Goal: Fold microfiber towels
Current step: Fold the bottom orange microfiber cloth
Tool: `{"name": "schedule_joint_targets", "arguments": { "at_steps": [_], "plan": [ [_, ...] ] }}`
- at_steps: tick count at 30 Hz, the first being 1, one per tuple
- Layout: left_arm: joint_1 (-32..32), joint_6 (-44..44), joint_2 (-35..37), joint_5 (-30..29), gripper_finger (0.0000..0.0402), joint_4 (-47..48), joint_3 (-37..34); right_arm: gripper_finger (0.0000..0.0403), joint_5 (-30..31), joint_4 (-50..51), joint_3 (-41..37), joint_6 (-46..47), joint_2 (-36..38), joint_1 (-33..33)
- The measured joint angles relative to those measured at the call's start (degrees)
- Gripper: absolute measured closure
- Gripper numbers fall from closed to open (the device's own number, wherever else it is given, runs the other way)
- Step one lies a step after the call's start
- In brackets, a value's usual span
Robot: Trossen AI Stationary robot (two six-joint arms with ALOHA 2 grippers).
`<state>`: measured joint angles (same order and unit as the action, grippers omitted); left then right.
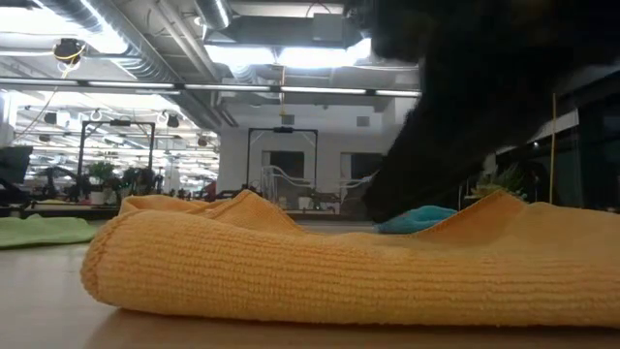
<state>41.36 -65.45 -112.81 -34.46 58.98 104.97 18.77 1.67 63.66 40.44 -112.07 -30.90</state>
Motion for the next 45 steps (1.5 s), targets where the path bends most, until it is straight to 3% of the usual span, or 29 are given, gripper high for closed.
{"name": "schedule_joint_targets", "arguments": {
  "at_steps": [2, 6, 10, 16, 19, 34, 39, 45],
  "plan": [
    [0.0, 0.0, 0.0, 0.0, 0.0274, 0.0, 0.0, 0.0217, -3.4, 0.3, 0.0, 1.3, -0.1, 2.7],
    [0.0, 0.1, 0.0, 0.0, 0.0274, 0.0, 0.0, 0.0217, -4.4, 0.7, 1.3, 0.7, 0.1, 6.6],
    [0.0, 1.8, 0.0, 0.0, 0.0274, 0.0, 0.0, 0.0217, -11.6, 3.4, 1.7, -0.4, 0.0, 9.8],
    [0.0, 2.9, 0.0, 0.0, 0.0274, 0.1, 0.0, 0.0217, -14.9, 9.7, 1.6, -5.6, -0.2, 11.8],
    [0.0, 3.3, 0.0, 0.0, 0.0274, 0.5, 0.0, 0.0217, -19.7, 9.5, 1.6, -8.5, -0.2, 12.1],
    [0.0, 3.4, 0.0, 0.0, 0.0274, 0.8, 0.0, 0.0222, -19.5, 9.4, 2.2, -11.5, -4.4, 9.8],
    [0.0, 3.4, 0.0, 0.0, 0.0274, 0.9, 0.0, 0.0272, -18.4, 10.1, 2.2, -10.9, -4.4, 9.7],
    [0.0, 3.4, 0.0, 0.0, 0.0274, 0.9, 0.0, 0.0375, -17.4, 10.2, 2.1, -11.2, -4.5, 9.5]
  ]
}}
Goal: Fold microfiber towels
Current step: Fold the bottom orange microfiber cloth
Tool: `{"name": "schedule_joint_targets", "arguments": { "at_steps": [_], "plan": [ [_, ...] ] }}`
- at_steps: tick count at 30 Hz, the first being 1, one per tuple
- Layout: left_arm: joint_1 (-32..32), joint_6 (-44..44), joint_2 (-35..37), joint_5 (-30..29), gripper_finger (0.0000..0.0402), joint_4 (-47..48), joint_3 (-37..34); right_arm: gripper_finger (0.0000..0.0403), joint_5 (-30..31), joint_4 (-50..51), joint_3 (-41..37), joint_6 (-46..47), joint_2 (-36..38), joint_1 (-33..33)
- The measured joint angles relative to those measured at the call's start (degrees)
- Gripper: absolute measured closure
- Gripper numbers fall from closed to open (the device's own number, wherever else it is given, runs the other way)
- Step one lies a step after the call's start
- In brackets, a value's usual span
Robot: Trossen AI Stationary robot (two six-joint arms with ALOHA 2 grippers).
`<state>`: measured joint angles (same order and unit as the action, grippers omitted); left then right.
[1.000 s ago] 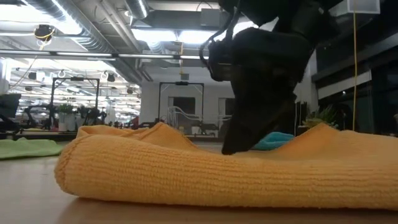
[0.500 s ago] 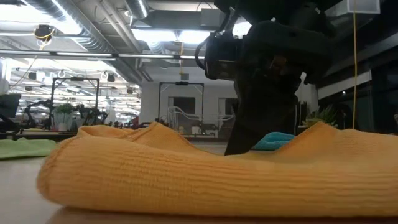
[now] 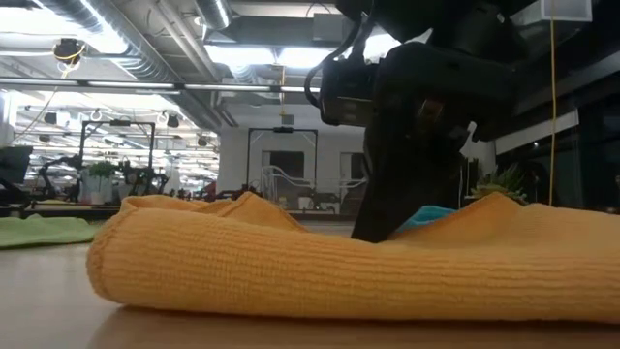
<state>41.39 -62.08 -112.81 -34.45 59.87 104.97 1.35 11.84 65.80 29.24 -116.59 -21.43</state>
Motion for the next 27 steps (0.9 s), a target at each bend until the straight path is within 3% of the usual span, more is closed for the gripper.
{"name": "schedule_joint_targets", "arguments": {
  "at_steps": [10, 27],
  "plan": [
    [0.0, 2.5, 0.0, 0.0, 0.0274, 0.0, 0.0, 0.0393, -0.3, -0.1, 1.1, 3.6, 0.0, 0.0],
    [0.0, 2.7, 0.0, 0.0, 0.0274, 0.1, 0.0, 0.0394, -0.1, 14.5, 8.4, 4.0, 6.9, 0.4]
  ]
}}
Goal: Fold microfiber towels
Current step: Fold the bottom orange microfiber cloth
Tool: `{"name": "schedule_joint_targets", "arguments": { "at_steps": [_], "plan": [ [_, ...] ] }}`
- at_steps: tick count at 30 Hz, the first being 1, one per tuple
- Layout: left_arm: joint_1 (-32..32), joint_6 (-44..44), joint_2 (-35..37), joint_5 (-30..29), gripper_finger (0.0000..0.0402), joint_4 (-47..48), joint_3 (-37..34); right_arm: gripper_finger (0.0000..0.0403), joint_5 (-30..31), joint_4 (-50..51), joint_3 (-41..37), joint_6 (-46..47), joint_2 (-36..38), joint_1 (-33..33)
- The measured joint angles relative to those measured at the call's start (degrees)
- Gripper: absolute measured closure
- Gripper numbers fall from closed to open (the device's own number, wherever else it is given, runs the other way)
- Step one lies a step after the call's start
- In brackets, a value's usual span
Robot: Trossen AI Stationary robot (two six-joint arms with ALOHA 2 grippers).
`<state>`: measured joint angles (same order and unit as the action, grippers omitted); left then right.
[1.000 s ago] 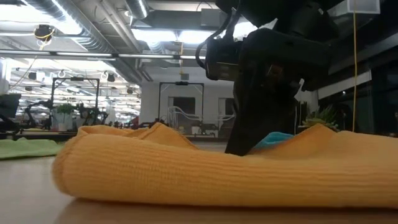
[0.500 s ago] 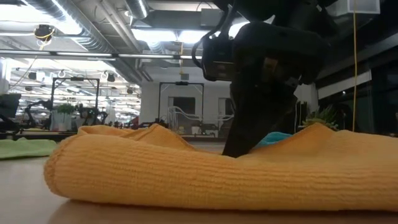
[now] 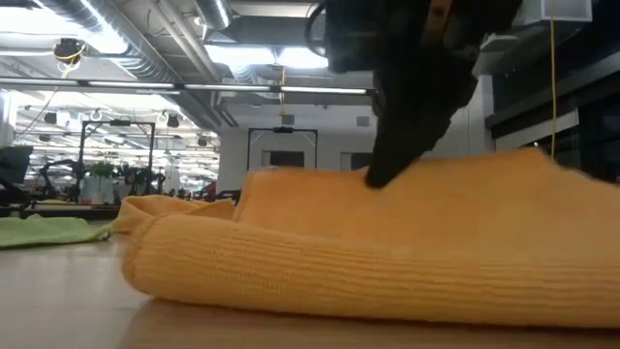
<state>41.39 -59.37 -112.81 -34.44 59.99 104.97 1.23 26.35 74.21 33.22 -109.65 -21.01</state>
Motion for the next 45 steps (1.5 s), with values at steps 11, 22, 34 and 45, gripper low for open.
{"name": "schedule_joint_targets", "arguments": {
  "at_steps": [11, 22, 34, 45],
  "plan": [
    [0.0, 0.0, 0.0, 0.0, 0.0274, 1.7, 0.0, 0.0394, 8.4, 10.2, 0.1, 0.9, 5.4, 1.8],
    [0.0, 0.1, 0.0, 0.0, 0.0274, 2.7, 0.0, 0.0394, 18.8, 23.0, 0.1, 1.0, 7.5, 5.0],
    [0.0, 0.1, 0.0, 0.0, 0.0274, 4.0, 0.0, 0.0394, 18.7, 24.5, -1.6, 4.6, 8.3, 5.8],
    [0.0, 0.1, 0.0, -0.5, 0.0274, 3.9, 0.0, 0.0394, 20.7, 22.9, -9.3, 9.5, 8.3, 5.6]
  ]
}}
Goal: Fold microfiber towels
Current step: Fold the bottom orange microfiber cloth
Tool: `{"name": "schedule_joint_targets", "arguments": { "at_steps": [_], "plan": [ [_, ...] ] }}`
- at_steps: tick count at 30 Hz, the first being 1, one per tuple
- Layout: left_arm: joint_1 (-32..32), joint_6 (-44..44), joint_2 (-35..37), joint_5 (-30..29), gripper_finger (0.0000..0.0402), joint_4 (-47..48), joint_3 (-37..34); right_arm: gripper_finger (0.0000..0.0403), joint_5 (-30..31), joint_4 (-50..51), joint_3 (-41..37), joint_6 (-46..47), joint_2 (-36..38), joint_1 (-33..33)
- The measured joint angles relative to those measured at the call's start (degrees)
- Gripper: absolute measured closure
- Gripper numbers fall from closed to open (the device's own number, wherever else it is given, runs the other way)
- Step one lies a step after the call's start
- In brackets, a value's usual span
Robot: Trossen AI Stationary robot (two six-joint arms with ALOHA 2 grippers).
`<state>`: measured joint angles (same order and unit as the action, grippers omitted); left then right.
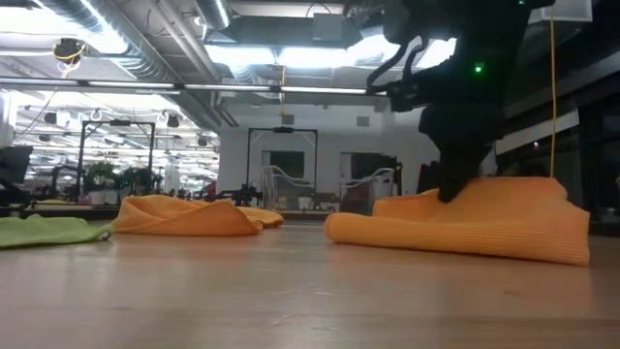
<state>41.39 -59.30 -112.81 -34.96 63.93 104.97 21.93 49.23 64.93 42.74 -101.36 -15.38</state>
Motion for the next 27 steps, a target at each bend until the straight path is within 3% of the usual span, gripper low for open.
{"name": "schedule_joint_targets", "arguments": {
  "at_steps": [5, 14, 17, 20, 23, 27],
  "plan": [
    [0.0, 0.0, 0.0, -0.1, 0.0274, 0.0, 0.0, 0.038, 4.0, -0.6, -0.1, -1.1, 0.0, 0.0],
    [0.0, 0.0, 0.0, -0.1, 0.0274, -0.1, 0.0, 0.0254, 5.6, 0.1, -0.1, -3.1, 0.0, 0.3],
    [0.0, 0.0, 0.0, -0.2, 0.0274, -0.1, 0.0, 0.0225, 9.3, 2.4, 0.0, -4.0, 0.0, 0.2],
    [0.0, 0.0, 0.0, -0.2, 0.0274, -0.1, 0.0, 0.0212, 10.9, 6.3, 1.5, 2.1, 0.0, 0.2],
    [0.0, -0.1, 0.0, -0.2, 0.0274, -0.1, 0.0, 0.0209, 6.3, 4.1, 1.9, 4.8, 0.4, -0.6],
    [0.0, -0.1, 0.0, -0.2, 0.0274, -0.3, 0.0, 0.0209, -1.8, -7.8, 0.2, 5.6, 0.5, -4.8]
  ]
}}
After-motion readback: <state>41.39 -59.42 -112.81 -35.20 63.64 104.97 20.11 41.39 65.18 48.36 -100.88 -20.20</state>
